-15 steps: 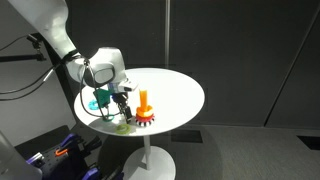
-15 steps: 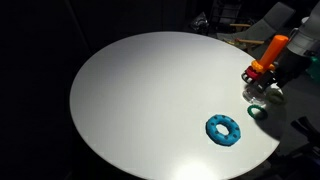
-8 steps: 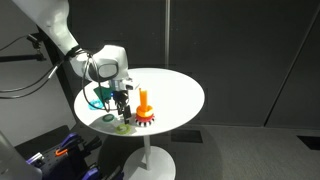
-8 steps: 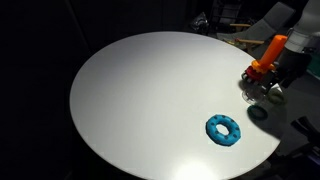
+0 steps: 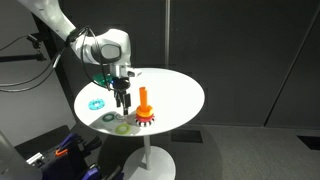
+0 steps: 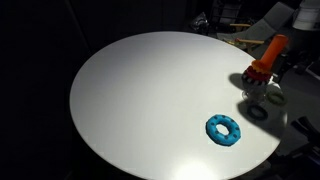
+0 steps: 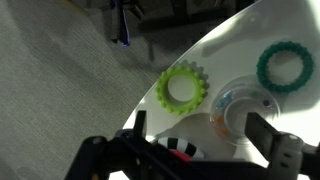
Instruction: Take the clear ring off of the ring toss
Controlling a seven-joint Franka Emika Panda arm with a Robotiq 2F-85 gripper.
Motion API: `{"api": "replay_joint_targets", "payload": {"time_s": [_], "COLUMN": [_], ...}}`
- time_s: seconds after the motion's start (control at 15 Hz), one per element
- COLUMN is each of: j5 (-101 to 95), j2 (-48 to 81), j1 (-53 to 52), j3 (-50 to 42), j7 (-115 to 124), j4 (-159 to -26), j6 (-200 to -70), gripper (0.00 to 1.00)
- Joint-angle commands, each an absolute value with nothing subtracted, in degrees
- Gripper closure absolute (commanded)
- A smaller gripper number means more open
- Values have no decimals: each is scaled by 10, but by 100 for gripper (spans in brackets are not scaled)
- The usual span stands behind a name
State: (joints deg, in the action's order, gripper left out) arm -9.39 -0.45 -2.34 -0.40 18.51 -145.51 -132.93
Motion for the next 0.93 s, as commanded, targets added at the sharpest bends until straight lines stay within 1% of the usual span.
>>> {"api": "replay_joint_targets", "payload": {"time_s": [0.0,0.27,0.53,0.87], "j5": [-96,-86,-86,-91], "j2": [-49,-89,-119,-107], "j1": [-18,-16,-13,-13], "j3": [4,6,7,12], "j7": [166,136,123,139], "j4": [-1436,-1426,-1429,-1433], "j6": [-1260,-1230,-1226,-1241], "gripper": [0,0,0,0]}}
